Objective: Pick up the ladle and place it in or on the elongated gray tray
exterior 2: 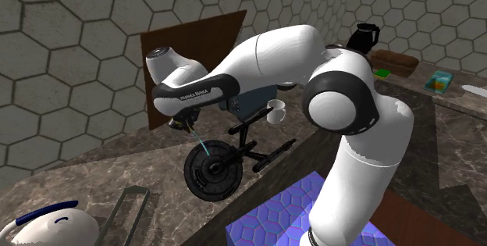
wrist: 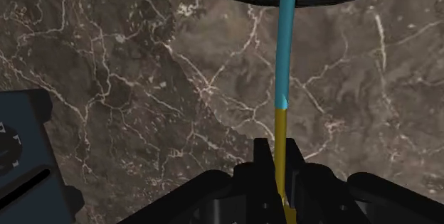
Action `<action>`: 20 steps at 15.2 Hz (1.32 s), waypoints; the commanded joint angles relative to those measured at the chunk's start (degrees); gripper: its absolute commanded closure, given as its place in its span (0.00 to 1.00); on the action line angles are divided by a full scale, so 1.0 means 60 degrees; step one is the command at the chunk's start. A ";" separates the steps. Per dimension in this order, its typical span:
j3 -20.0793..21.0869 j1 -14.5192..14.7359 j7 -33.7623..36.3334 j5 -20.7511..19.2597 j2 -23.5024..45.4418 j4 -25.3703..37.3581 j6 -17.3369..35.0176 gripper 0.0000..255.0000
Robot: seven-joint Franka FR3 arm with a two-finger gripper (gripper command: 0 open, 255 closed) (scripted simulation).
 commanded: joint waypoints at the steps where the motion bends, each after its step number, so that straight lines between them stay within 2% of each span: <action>1: 0.0213 0.0256 0.0467 -0.0022 0.0011 0.0045 -0.0126 1.00; 11: 0.1177 0.1617 0.2772 -0.0395 0.0792 0.1069 -0.0923 1.00; 20: 0.1771 0.3223 0.4807 -0.1120 0.2356 0.3067 -0.2008 1.00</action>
